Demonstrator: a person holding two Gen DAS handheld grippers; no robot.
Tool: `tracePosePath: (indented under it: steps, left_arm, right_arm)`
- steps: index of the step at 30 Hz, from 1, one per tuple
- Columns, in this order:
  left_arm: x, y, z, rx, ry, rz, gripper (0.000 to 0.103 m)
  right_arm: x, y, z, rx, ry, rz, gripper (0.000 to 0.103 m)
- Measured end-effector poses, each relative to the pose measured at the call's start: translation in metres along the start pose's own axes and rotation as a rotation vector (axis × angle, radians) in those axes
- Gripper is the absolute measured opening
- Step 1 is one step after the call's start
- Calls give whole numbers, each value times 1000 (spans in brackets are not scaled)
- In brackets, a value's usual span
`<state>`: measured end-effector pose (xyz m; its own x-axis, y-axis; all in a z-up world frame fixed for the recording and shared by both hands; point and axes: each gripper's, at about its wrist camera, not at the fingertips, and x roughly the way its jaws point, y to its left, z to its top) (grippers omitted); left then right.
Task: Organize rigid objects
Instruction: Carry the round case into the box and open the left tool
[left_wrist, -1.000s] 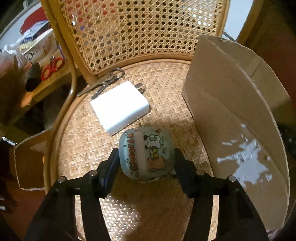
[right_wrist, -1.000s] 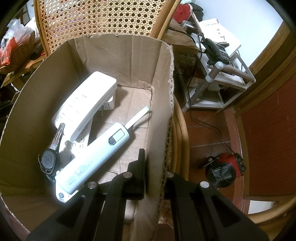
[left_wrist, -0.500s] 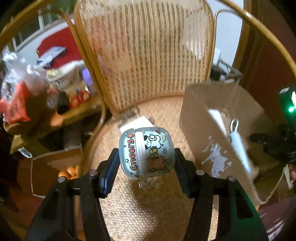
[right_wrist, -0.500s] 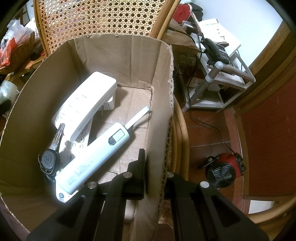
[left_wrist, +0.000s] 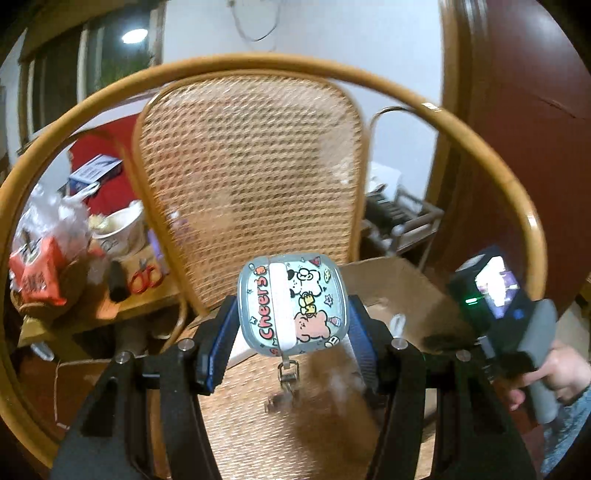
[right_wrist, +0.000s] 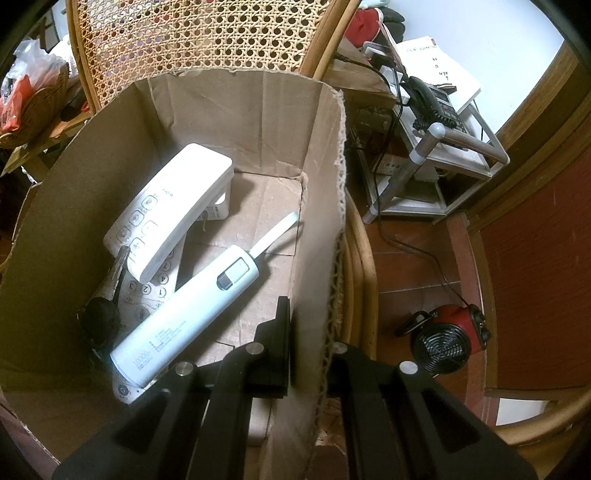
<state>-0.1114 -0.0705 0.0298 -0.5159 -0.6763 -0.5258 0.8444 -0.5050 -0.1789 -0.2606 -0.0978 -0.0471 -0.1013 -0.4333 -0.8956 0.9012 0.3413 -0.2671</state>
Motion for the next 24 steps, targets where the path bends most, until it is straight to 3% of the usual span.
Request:
tracePosePath:
  steps: [9,13,18,24]
  left_arm:
    - [12,-60,0,91,31,-130,56]
    - [29,-73,-11,88,91,-176,56]
    - [51,-73,-25,64,178,-177,56]
    - [59,-68,-35,65,211,-139,56]
  right_arm:
    - [0,0,1,3,1,2,7]
    - [0,1,1,0,0,2,7]
    - [0,1,1,0,0,1,7]
    - [0,2,1,-1,0,2,7]
